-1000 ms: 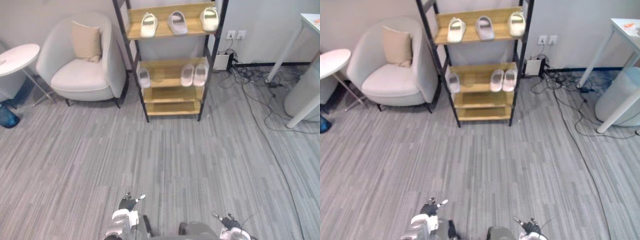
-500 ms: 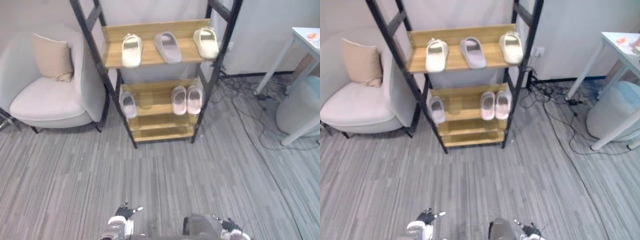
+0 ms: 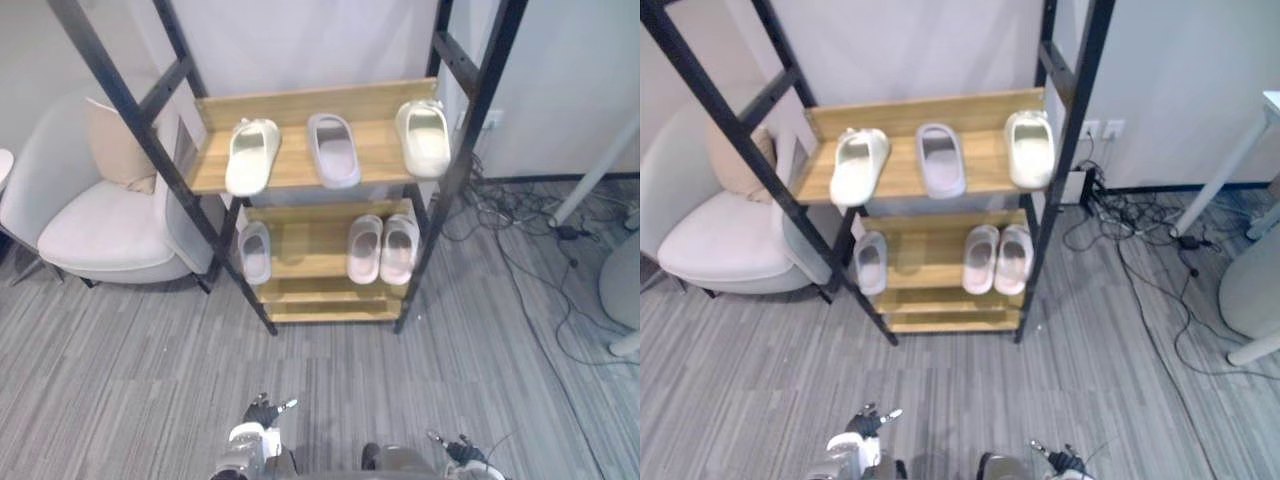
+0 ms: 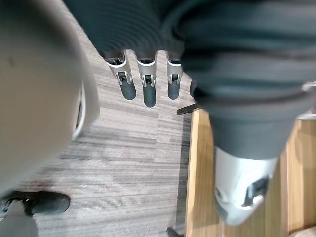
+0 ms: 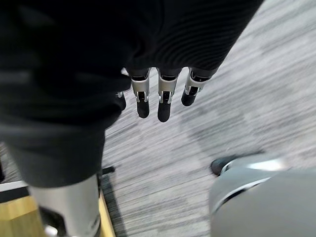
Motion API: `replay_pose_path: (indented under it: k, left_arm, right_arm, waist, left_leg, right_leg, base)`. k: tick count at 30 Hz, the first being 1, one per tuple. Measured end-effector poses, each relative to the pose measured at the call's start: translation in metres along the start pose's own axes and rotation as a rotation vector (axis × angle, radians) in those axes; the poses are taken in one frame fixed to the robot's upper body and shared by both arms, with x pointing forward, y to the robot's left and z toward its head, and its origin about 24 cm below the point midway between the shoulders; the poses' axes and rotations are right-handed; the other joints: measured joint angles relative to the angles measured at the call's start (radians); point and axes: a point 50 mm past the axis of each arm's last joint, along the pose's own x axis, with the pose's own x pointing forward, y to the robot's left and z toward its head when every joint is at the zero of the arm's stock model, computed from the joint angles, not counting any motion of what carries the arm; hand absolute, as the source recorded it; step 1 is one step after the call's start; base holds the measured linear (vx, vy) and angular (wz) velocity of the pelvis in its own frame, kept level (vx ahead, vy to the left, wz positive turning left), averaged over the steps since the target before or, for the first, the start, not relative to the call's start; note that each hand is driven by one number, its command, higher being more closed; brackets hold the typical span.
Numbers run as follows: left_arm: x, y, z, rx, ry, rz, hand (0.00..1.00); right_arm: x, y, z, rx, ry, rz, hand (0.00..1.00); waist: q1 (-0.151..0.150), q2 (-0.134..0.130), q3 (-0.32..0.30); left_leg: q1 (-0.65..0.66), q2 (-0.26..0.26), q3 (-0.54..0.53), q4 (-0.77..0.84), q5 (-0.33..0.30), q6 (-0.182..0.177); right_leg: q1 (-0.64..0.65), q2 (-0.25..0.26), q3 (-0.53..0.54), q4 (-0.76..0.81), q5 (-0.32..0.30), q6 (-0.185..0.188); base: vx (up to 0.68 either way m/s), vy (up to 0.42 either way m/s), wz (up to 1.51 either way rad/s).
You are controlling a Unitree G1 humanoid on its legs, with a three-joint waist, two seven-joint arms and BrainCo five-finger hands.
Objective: Organize the slippers on the shoe rack
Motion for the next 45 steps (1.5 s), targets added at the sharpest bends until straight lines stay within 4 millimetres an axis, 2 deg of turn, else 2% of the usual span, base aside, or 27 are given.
replay_pose_path:
  k: [1,2,3,4,5,6,8,9,10,11,12,15,16,17,18,19,21,25,29,34,37,40,42,45]
  left_arm:
    - [0.000,0.000,-0.001,0.008,0.004,-0.002,0.00]
    - [0.000,-0.001,-0.001,0.026,0.004,-0.007,0.00]
    - [0.000,0.002,-0.003,0.034,0.014,-0.002,0.00]
    - [0.001,0.005,-0.005,0.043,0.029,0.004,0.00]
    - [0.001,0.005,-0.005,0.048,0.033,0.004,0.00]
    - [0.001,0.008,-0.007,0.073,0.040,0.007,0.00]
    - [0.001,0.010,-0.008,0.100,0.049,0.004,0.00]
    - [0.001,0.011,-0.009,0.104,0.056,0.008,0.00]
    - [0.000,0.011,-0.012,0.130,0.068,0.002,0.00]
    - [0.000,0.012,-0.013,0.137,0.071,0.003,0.00]
    - [0.001,0.014,-0.012,0.146,0.071,0.007,0.00]
    - [0.001,0.018,-0.011,0.141,0.069,0.016,0.00]
    - [0.000,0.022,-0.013,0.153,0.073,0.023,0.00]
    - [0.000,0.025,-0.014,0.155,0.075,0.029,0.00]
    - [-0.001,0.025,-0.020,0.143,0.101,0.034,0.00]
    - [-0.002,0.023,-0.024,0.122,0.112,0.032,0.00]
    - [-0.005,0.021,-0.033,0.093,0.135,0.032,0.00]
    - [-0.006,0.018,-0.037,0.059,0.150,0.033,0.00]
    - [-0.006,0.021,-0.037,0.058,0.153,0.041,0.00]
    - [-0.005,0.030,-0.037,0.074,0.152,0.058,0.00]
    - [-0.006,0.037,-0.037,0.083,0.157,0.075,0.00]
    - [-0.006,0.039,-0.037,0.088,0.156,0.083,0.00]
    - [-0.006,0.039,-0.037,0.095,0.155,0.082,0.00]
    - [-0.006,0.037,-0.037,0.105,0.154,0.082,0.00]
  right_arm:
    - [0.000,-0.003,0.001,-0.002,0.000,-0.007,0.00]
    - [0.000,-0.005,-0.002,-0.004,0.014,-0.012,0.00]
    - [0.000,-0.006,-0.004,-0.006,0.021,-0.016,0.00]
    - [0.000,-0.005,-0.008,-0.007,0.039,-0.015,0.00]
    - [0.000,-0.005,-0.010,-0.005,0.044,-0.016,0.00]
    - [-0.001,-0.007,-0.013,-0.007,0.056,-0.021,0.00]
    - [-0.001,-0.007,-0.014,-0.007,0.059,-0.022,0.00]
    - [0.000,-0.003,-0.011,-0.007,0.053,-0.010,0.00]
    - [0.000,0.001,-0.011,-0.003,0.057,-0.001,0.00]
    - [0.000,-0.001,-0.010,-0.003,0.056,-0.004,0.00]
    - [0.000,-0.003,-0.008,-0.006,0.050,-0.008,0.00]
    - [0.003,0.000,0.003,-0.007,0.020,-0.002,0.00]
    - [0.003,-0.001,0.004,-0.004,0.018,-0.004,0.00]
    - [0.003,-0.001,0.001,-0.003,0.027,-0.005,0.00]
    - [0.003,-0.007,-0.002,0.004,0.041,-0.024,0.00]
    - [0.002,-0.011,-0.004,0.005,0.049,-0.037,0.00]
    - [0.003,-0.016,-0.002,0.001,0.046,-0.048,0.00]
    - [0.000,-0.025,-0.012,0.002,0.072,-0.070,0.00]
    - [-0.002,-0.028,-0.023,0.000,0.114,-0.078,0.00]
    - [-0.003,-0.027,-0.026,-0.004,0.120,-0.075,0.00]
    - [-0.003,-0.018,-0.029,0.005,0.121,-0.056,0.00]
    - [-0.004,-0.012,-0.030,0.001,0.119,-0.041,0.00]
    - [-0.003,-0.010,-0.021,-0.015,0.078,-0.030,0.00]
    - [-0.009,-0.010,0.017,-0.009,-0.152,-0.008,0.00]
  waist:
    - [0.001,0.016,-0.009]
    - [0.013,0.019,-0.013]
    - [0.017,0.014,-0.017]
    - [0.014,-0.004,-0.027]
    - [0.013,-0.013,-0.032]
    - [0.014,-0.036,-0.045]
    - [0.014,-0.039,-0.048]
    - [0.014,-0.036,-0.046]
    - [0.011,-0.030,-0.043]
    - [0.009,-0.028,-0.042]
    - [0.000,-0.018,-0.041]
    - [-0.005,0.007,-0.030]
    - [-0.004,0.007,-0.030]
    - [-0.004,-0.013,-0.038]
    - [-0.003,-0.001,-0.040]
    - [0.003,0.022,-0.054]
    - [0.006,0.036,-0.065]
    - [-0.003,0.050,-0.078]
    - [-0.003,0.041,-0.088]
    - [-0.003,0.013,-0.098]
    - [0.000,-0.010,-0.091]
    - [0.001,-0.022,-0.091]
    - [0.001,-0.022,-0.091]
    - [-0.004,-0.015,-0.093]
  left_leg:
    - [-0.002,-0.020,-0.032,-0.124,0.052,-0.012]
    - [0.003,-0.026,-0.062,-0.131,0.122,0.018]
    - [0.006,-0.038,-0.069,-0.128,0.143,0.062]
    - [0.019,-0.068,-0.066,-0.123,0.127,0.103]
    - [0.024,-0.079,-0.059,-0.122,0.122,0.109]
    - [0.040,-0.109,-0.044,-0.130,0.097,0.118]
    - [0.083,-0.132,-0.028,-0.147,0.065,0.130]
    - [0.131,-0.144,-0.023,-0.168,0.050,0.139]
    - [0.167,-0.145,-0.031,-0.175,0.037,0.146]
    - [0.180,-0.145,-0.039,-0.178,0.036,0.147]
    - [0.211,-0.136,-0.058,-0.195,0.036,0.147]
    - [0.236,-0.098,-0.094,-0.200,0.036,0.146]
    - [0.247,-0.088,-0.107,-0.194,0.029,0.131]
    - [0.251,-0.096,-0.115,-0.184,0.011,0.104]
    - [0.277,-0.089,-0.138,-0.185,-0.013,0.074]
    - [0.276,-0.068,-0.138,-0.179,-0.013,0.073]
    - [0.278,-0.051,-0.142,-0.157,-0.013,0.070]
    - [0.294,-0.042,-0.168,-0.152,-0.004,0.058]
    - [0.294,-0.051,-0.196,-0.150,-0.003,0.058]
    - [0.280,-0.078,-0.215,-0.148,-0.003,0.058]
    - [0.279,-0.094,-0.222,-0.146,-0.002,0.059]
    - [0.279,-0.101,-0.236,-0.147,-0.002,0.059]
    - [0.277,-0.102,-0.237,-0.152,-0.002,0.059]
    - [0.266,-0.088,-0.231,-0.184,-0.006,0.063]
  right_leg:
    - [0.014,0.015,0.005,-0.021,-0.006,0.013]
    - [0.021,0.024,0.019,-0.026,-0.021,0.038]
    - [0.026,0.023,0.037,-0.020,-0.037,0.056]
    - [0.038,-0.005,0.053,0.002,-0.059,0.072]
    - [0.037,-0.016,0.056,0.012,-0.067,0.075]
    - [0.034,-0.043,0.074,0.039,-0.086,0.098]
    - [0.010,-0.065,0.110,0.144,-0.098,0.135]
    - [-0.050,-0.078,0.125,0.314,-0.092,0.180]
    - [-0.098,-0.083,0.119,0.430,-0.113,0.176]
    - [-0.109,-0.082,0.109,0.456,-0.123,0.162]
    - [-0.143,-0.077,0.079,0.469,-0.144,0.134]
    - [-0.203,-0.065,0.018,0.343,-0.143,0.113]
    - [-0.202,-0.057,0.011,0.183,-0.067,0.108]
    - [-0.194,-0.065,0.020,0.089,0.061,0.091]
    - [-0.188,-0.057,0.019,0.097,0.086,0.092]
    - [-0.165,-0.041,0.016,0.065,0.094,0.082]
    - [-0.121,-0.023,0.014,0.000,0.103,0.069]
    - [-0.051,-0.007,0.007,-0.083,0.120,0.072]
    - [-0.002,-0.006,0.000,-0.176,0.164,0.086]
    - [0.019,-0.030,-0.012,-0.235,0.201,0.106]
    - [0.039,-0.044,-0.016,-0.270,0.226,0.116]
    - [0.048,-0.050,-0.016,-0.288,0.241,0.119]
    - [0.049,-0.051,-0.015,-0.300,0.252,0.120]
    - [0.025,-0.039,-0.004,-0.318,0.279,0.117]
  base:
    - [0.33,0.169,-0.27]
    - [0.35,0.182,-0.36]
    - [0.37,0.196,-0.33]
    - [0.32,0.146,-0.13]
    - [0.41,0.178,-0.07]
    - [0.48,0.214,-0.12]
    - [0.37,0.177,-0.18]
    - [0.26,0.102,-0.10]
    - [0.34,0.111,-0.02]
    - [0.41,0.052,0.22]
    - [0.34,0.010,0.29]
    - [0.30,-0.052,0.37]
    - [0.27,-0.086,0.42]
    - [0.34,-0.135,0.44]
    - [0.30,-0.136,0.28]
    - [0.30,-0.136,0.08]
    - [0.22,-0.100,-0.15]
    - [0.16,-0.069,0.00]
    - [0.06,0.032,0.07]
    - [0.01,0.069,0.10]
    - [-0.02,0.062,0.07]
    - [-0.06,0.031,0.07]
    - [-0.08,0.010,0.02]
    - [-0.12,-0.017,-0.07]
